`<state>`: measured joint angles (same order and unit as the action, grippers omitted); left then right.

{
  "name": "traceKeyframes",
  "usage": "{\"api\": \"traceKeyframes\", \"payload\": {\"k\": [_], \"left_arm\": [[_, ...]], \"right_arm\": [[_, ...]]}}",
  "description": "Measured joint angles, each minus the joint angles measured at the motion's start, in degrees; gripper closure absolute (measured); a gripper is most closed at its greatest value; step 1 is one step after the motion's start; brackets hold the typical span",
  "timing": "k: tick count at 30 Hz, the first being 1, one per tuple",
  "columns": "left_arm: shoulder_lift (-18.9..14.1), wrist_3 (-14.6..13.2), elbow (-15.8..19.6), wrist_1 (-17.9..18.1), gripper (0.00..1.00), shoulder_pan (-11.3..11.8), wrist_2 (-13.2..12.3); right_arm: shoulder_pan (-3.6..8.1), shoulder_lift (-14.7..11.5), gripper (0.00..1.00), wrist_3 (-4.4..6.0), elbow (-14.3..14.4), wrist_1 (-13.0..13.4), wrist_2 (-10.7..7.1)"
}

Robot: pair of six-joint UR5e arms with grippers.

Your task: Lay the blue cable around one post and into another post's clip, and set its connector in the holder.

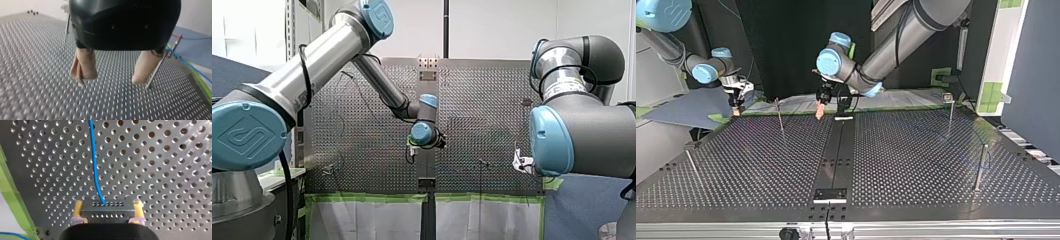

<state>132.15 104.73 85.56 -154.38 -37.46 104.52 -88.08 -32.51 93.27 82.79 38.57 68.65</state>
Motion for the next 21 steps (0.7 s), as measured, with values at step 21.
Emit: {"api": "traceKeyframes", "payload": {"k": [21], "left_arm": [[-11.8,-0.7,11.8,-2.9,0.01,6.0,-0.3]], "right_arm": [[-0.02,0.0,1.0,0.35,-0.2,0.0,-0.87]]}}
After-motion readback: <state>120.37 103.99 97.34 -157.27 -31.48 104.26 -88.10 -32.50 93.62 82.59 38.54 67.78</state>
